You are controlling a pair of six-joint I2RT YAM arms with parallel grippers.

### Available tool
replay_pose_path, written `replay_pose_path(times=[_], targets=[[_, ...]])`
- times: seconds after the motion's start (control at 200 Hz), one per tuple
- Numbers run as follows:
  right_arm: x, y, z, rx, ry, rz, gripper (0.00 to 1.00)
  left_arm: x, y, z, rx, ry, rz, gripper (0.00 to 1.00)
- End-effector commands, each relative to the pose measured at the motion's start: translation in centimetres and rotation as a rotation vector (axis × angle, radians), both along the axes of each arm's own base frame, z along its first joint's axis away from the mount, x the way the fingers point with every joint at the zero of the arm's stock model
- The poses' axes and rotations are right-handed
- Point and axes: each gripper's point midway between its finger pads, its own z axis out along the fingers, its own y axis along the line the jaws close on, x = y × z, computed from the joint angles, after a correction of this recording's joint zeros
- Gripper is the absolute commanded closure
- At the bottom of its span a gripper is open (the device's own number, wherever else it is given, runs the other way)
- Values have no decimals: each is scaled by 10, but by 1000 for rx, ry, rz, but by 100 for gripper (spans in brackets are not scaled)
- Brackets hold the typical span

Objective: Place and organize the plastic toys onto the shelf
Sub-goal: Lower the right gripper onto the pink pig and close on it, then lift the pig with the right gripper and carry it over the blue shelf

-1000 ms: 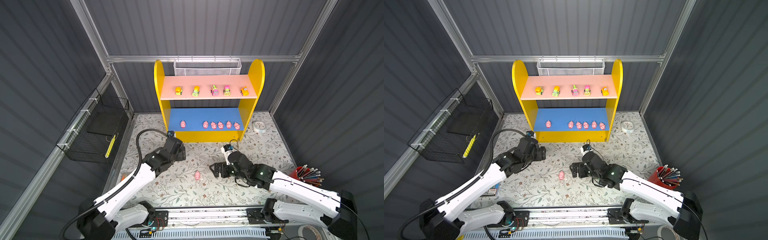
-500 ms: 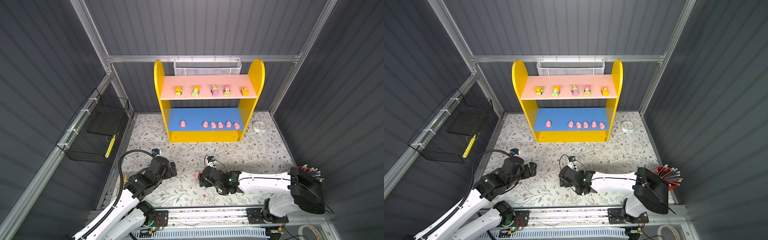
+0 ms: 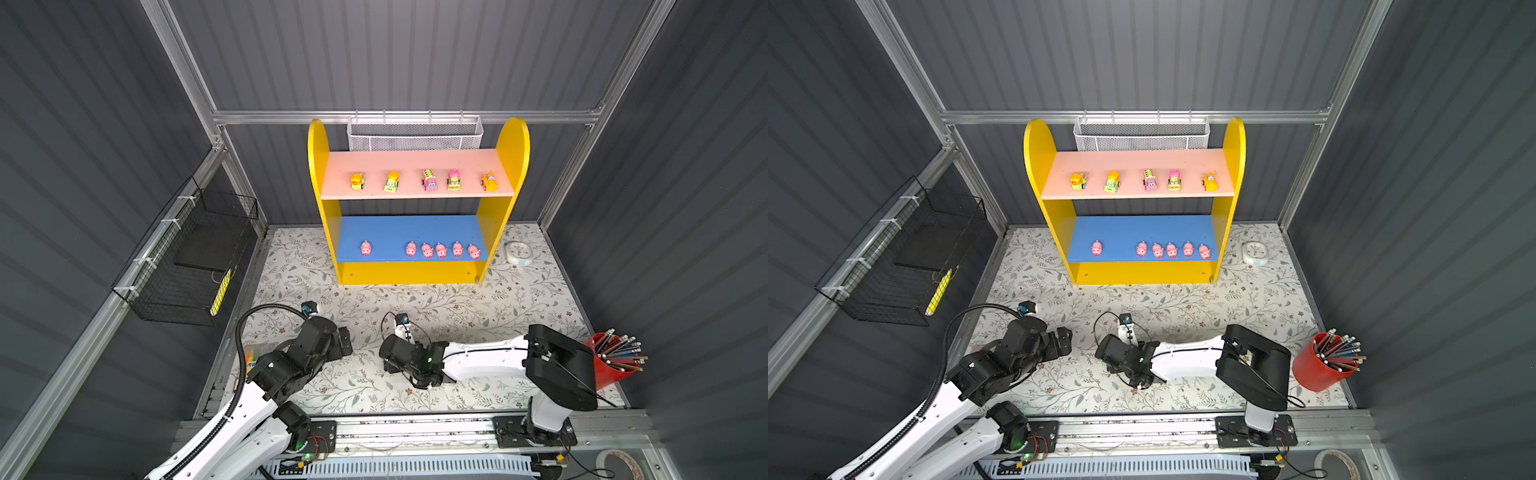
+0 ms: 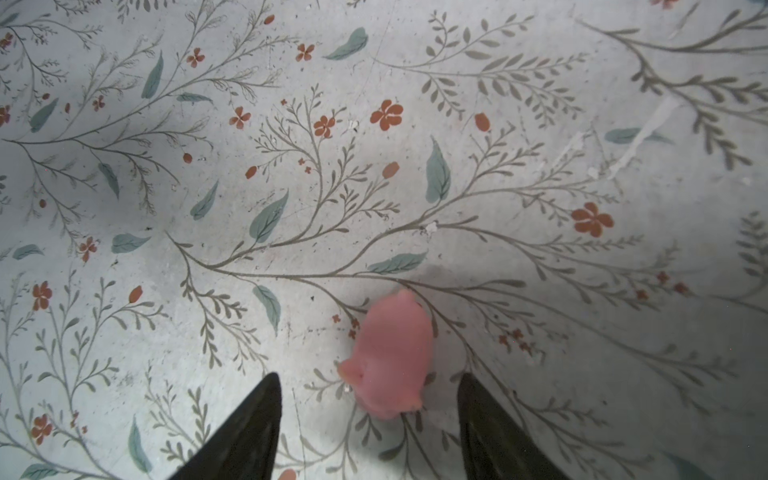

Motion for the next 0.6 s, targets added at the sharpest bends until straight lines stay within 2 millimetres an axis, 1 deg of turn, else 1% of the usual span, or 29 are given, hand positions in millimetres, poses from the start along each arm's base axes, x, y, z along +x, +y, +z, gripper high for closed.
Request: replay_pose_path(times=[0.0,0.105,0.215,0.32,0.385,0.42,0.51,0.595], targets=[[3,4,-4,-13,-3,-18,38,-3,2,-10,11,22,7,0],[3,2,-13,-40,12,-29,43,-3,3,-12,14,24,11,0],[6,-4,-19,-67,17,-50,51,-4,3,-13,14,25,12,0],[8,-8,-21,-77,27,-57,61,-3,3,-13,16,23,14,0],[10,-9,-15,-84,20,-53,64,-2,4,-11,18,20,18,0],[12,-10,-9,-84,13,-51,66,-1,3,-11,19,20,16,0],[21,-12,11,-81,-20,-44,68,1,2,-6,21,12,14,0],[33,-15,32,-65,-39,-35,68,5,-1,-2,22,4,11,0]])
